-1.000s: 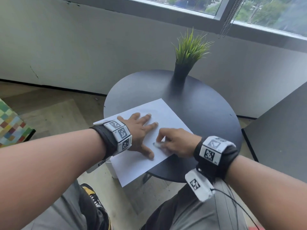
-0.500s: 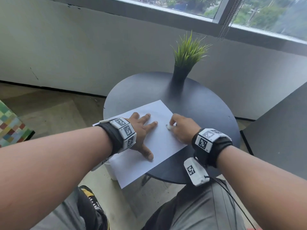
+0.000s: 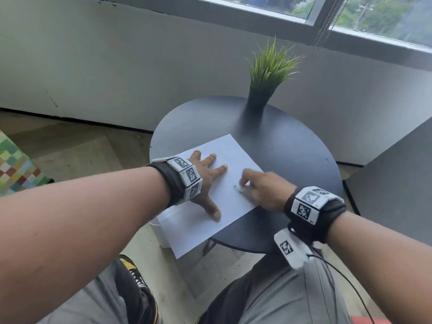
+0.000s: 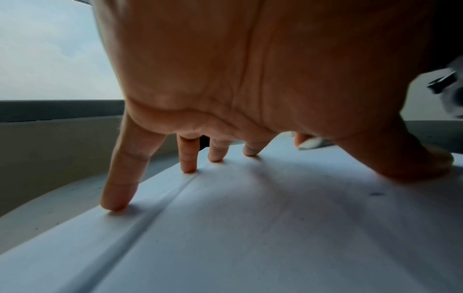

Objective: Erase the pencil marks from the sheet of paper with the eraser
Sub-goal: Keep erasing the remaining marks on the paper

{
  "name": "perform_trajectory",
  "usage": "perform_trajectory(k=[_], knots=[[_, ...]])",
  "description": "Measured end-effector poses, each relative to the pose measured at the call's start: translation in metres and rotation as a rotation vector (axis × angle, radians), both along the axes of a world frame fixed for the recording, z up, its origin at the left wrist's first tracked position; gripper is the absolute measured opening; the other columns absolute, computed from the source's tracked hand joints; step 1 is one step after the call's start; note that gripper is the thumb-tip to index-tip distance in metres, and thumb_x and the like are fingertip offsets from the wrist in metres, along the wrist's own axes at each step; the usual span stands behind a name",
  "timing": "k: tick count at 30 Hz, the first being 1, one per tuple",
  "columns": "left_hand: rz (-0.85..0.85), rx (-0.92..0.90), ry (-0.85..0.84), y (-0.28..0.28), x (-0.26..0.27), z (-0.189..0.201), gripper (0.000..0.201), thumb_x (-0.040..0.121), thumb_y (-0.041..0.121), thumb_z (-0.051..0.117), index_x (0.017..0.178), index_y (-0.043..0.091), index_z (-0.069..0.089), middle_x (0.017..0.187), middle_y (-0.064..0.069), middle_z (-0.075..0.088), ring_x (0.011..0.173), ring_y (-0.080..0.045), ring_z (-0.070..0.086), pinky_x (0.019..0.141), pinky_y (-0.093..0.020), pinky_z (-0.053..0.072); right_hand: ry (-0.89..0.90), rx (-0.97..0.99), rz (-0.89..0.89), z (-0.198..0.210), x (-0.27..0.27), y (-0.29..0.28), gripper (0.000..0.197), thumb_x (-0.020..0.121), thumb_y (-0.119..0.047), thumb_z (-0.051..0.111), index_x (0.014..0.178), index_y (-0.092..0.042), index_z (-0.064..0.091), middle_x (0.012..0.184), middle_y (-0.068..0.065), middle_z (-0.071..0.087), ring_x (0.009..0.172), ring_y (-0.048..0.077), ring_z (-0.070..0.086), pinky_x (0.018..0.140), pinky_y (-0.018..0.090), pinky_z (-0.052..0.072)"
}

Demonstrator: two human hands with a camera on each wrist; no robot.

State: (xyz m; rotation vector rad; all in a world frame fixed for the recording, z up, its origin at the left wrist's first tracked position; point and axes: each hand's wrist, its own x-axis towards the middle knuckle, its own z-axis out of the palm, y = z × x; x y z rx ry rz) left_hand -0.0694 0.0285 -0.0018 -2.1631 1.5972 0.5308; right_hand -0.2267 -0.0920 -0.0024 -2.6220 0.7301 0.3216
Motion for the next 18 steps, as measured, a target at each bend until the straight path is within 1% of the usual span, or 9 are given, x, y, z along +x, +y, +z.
perform_trajectory(k=[2, 4, 6, 8, 10, 11, 15, 16, 18], knots=[[0.001, -0.007, 0.0, -0.001, 0.0, -0.001, 0.135, 0.054, 0.093, 0.062, 0.156, 0.043, -0.011, 0.167, -0.001, -0.009, 0.145, -0.041, 0.009, 0.11, -0.06, 0.03, -0.043, -0.027, -0.094, -0.001, -0.008, -0.004, 0.019, 0.096, -0.044, 0.045, 0.103, -0.027, 0.05, 0.096, 0.004, 0.063, 0.087, 0.028, 0.057, 0.079, 0.036, 0.049], [-0.001, -0.004, -0.006, -0.001, 0.0, -0.002, 0.135, 0.053, 0.095, 0.061, 0.155, 0.046, -0.011, 0.167, -0.002, -0.009, 0.145, -0.042, 0.009, 0.111, -0.06, 0.029, 0.012, -0.006, 0.037, -0.007, -0.016, 0.018, 0.016, 0.098, -0.041, 0.043, 0.102, -0.027, 0.047, 0.095, 0.006, 0.062, 0.084, 0.028, 0.055, 0.079, 0.04, 0.049], [-0.005, -0.001, -0.014, -0.001, 0.0, -0.003, 0.135, 0.052, 0.096, 0.06, 0.155, 0.047, -0.012, 0.167, -0.004, -0.009, 0.145, -0.044, 0.009, 0.114, -0.059, 0.028, 0.044, 0.066, 0.166, -0.007, -0.025, 0.04, 0.016, 0.099, -0.041, 0.044, 0.102, -0.026, 0.048, 0.094, 0.005, 0.063, 0.083, 0.025, 0.054, 0.077, 0.037, 0.048], [-0.007, 0.0, -0.023, -0.002, 0.0, -0.001, 0.133, 0.052, 0.095, 0.06, 0.154, 0.048, -0.011, 0.167, -0.005, -0.008, 0.143, -0.044, 0.012, 0.112, -0.06, 0.029, 0.023, 0.029, 0.06, -0.004, -0.026, 0.019, 0.019, 0.097, -0.046, 0.045, 0.101, -0.028, 0.051, 0.097, 0.0, 0.063, 0.086, 0.021, 0.054, 0.079, 0.033, 0.045], [-0.006, 0.001, -0.027, -0.003, -0.002, 0.001, 0.131, 0.053, 0.095, 0.06, 0.154, 0.05, -0.01, 0.166, -0.005, -0.005, 0.143, -0.044, 0.013, 0.108, -0.062, 0.031, -0.032, -0.016, -0.122, -0.004, -0.028, -0.005, 0.02, 0.095, -0.05, 0.045, 0.098, -0.031, 0.05, 0.099, 0.001, 0.064, 0.087, 0.024, 0.057, 0.083, 0.036, 0.048], [-0.004, 0.005, -0.029, -0.003, -0.003, 0.001, 0.131, 0.053, 0.095, 0.06, 0.154, 0.05, -0.01, 0.166, -0.005, -0.004, 0.143, -0.043, 0.014, 0.107, -0.062, 0.032, -0.046, -0.016, -0.137, -0.006, -0.03, -0.006, 0.019, 0.095, -0.05, 0.045, 0.098, -0.031, 0.05, 0.099, 0.001, 0.064, 0.088, 0.025, 0.058, 0.084, 0.038, 0.049], [0.007, 0.014, -0.044, -0.005, -0.004, 0.003, 0.133, 0.051, 0.096, 0.06, 0.154, 0.049, -0.01, 0.166, -0.008, -0.004, 0.144, -0.044, 0.012, 0.109, -0.062, 0.032, 0.004, 0.063, 0.145, -0.011, -0.024, 0.041, 0.013, 0.098, -0.041, 0.047, 0.105, -0.03, 0.053, 0.097, 0.0, 0.064, 0.089, 0.023, 0.055, 0.081, 0.035, 0.047], [0.012, 0.016, -0.045, -0.005, -0.004, 0.004, 0.133, 0.05, 0.096, 0.06, 0.154, 0.049, -0.01, 0.166, -0.009, -0.004, 0.144, -0.044, 0.012, 0.11, -0.062, 0.031, -0.009, 0.064, 0.127, -0.01, -0.021, 0.038, 0.015, 0.097, -0.041, 0.049, 0.105, -0.03, 0.054, 0.098, -0.001, 0.063, 0.09, 0.022, 0.055, 0.08, 0.034, 0.046], [0.025, 0.01, -0.037, -0.005, -0.006, 0.004, 0.133, 0.05, 0.097, 0.059, 0.154, 0.048, -0.008, 0.165, -0.01, -0.001, 0.143, -0.043, 0.014, 0.109, -0.062, 0.032, -0.048, 0.037, -0.041, -0.011, -0.013, 0.011, 0.023, 0.093, -0.05, 0.053, 0.103, -0.029, 0.057, 0.099, -0.004, 0.061, 0.091, 0.02, 0.055, 0.078, 0.029, 0.042]])
